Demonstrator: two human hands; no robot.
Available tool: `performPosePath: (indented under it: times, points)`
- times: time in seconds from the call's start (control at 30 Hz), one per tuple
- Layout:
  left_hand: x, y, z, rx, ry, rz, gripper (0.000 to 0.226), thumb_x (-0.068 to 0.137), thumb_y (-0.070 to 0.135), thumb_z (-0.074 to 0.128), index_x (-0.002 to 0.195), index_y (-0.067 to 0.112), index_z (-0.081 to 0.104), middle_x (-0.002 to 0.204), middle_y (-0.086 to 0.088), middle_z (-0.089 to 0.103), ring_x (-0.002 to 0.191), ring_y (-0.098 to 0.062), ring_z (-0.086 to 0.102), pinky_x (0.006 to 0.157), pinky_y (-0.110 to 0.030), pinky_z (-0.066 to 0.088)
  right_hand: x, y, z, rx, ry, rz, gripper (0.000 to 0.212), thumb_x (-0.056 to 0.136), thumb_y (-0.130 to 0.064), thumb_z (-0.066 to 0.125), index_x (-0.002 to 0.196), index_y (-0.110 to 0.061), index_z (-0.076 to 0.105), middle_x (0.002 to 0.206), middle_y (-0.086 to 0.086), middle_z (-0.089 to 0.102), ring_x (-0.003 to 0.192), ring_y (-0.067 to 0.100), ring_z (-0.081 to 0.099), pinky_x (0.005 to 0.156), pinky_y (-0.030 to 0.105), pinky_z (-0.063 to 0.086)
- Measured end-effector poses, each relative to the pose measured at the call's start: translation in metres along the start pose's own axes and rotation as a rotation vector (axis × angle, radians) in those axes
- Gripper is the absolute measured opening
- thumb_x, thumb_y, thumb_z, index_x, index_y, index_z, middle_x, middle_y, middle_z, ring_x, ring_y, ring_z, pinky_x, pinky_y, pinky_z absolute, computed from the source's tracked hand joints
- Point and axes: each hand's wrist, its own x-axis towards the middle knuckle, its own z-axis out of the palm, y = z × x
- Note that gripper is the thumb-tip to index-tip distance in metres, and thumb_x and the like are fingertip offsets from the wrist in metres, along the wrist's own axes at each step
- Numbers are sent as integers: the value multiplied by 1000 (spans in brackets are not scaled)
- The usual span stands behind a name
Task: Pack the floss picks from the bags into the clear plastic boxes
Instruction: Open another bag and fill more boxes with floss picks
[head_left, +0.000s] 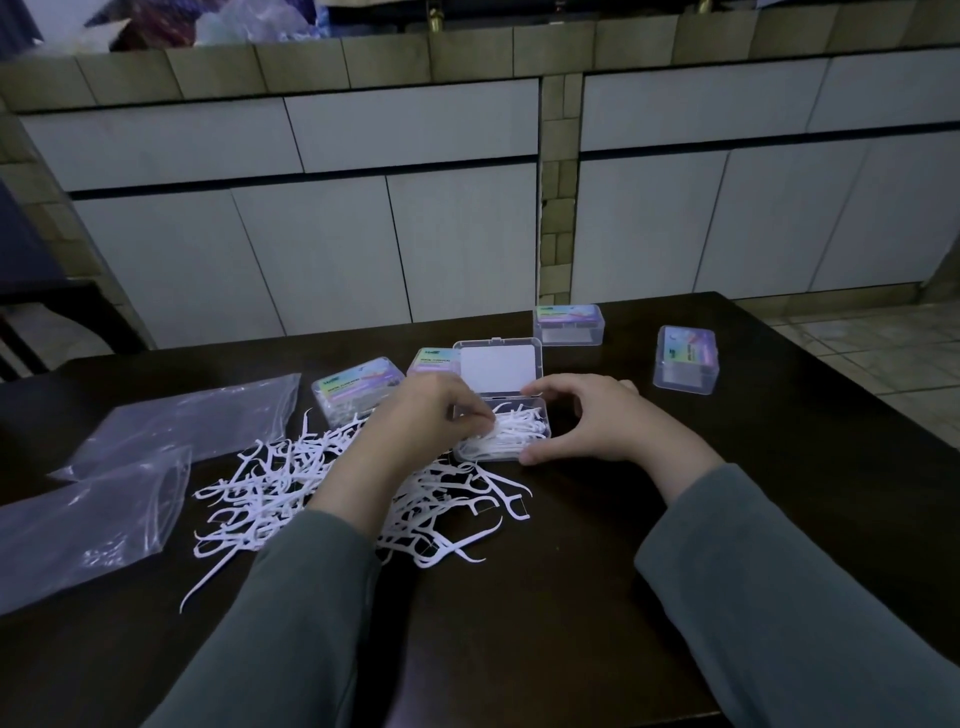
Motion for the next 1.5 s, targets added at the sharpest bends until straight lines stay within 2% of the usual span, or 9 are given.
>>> performPosePath:
  times: [0.27,0.53,0.67,0.8,0.9,1.0,1.17,1.37,1.5]
  points:
    - [-1,-7,0,-128,37,-51,17,89,32,65,105,31,70,101,17,62,93,-1,57,81,-24,50,0,1,0,5,-4,3,80,67,-61,77,137,-43,44,137,-12,51,127,20,38,99,37,30]
    - [-2,-3,0,-40,-53,0,16,89,31,64,103,32,72,101,20,60,89,0,56,82,-27,52,-1,0,-1,-18,-21,-3,79,69,-61,75,138,-42,42,140,-11,48,129,20,37,102,38,29]
    - [-12,-2,-9,-188,35,-59,18,90,29,62,107,32,69,106,15,64,92,-1,59,83,-27,54,-3,-2,0,-98,4,-31,80,70,-65,72,139,-43,40,144,-9,44,132,18,33,104,40,26]
    - [-28,-1,-23,-243,90,-113,13,89,29,64,101,32,70,90,22,60,79,8,54,66,-12,41,-14,-16,0,-169,160,-89,77,67,-75,65,134,-43,45,137,-8,42,127,15,34,104,40,27]
    - [-42,-4,-32,-174,34,-109,8,83,38,69,90,33,71,79,23,60,68,13,52,55,-9,35,-34,-41,6,-199,233,-218,61,70,-77,60,117,-38,58,112,-16,56,108,8,48,97,34,36]
    - [-54,-15,-32,-132,-64,-155,20,74,53,71,86,37,71,86,22,66,78,10,54,69,-20,41,-50,-62,18,-273,112,-248,78,59,-87,57,117,-35,63,97,-16,63,95,6,55,84,30,40]
    - [-69,-21,-28,-47,-149,-191,51,72,46,79,120,37,63,126,15,54,118,-7,50,104,-37,41,-47,-66,35,-472,124,-236,93,47,-96,53,114,-32,64,100,-9,63,97,14,55,72,30,38]
    - [-68,-17,-19,46,-166,-154,64,76,39,78,134,30,55,128,5,53,119,-14,49,101,-31,39,-47,-68,36,-475,50,-135,70,58,-90,54,88,-27,65,79,-7,58,81,15,55,59,29,33]
    - [-69,-19,-16,20,-133,-124,38,77,35,76,114,32,68,113,8,60,104,-12,56,94,-32,45,-49,-70,33,-400,23,-122,46,79,-66,62,108,-31,70,100,-9,68,97,15,60,83,34,47]
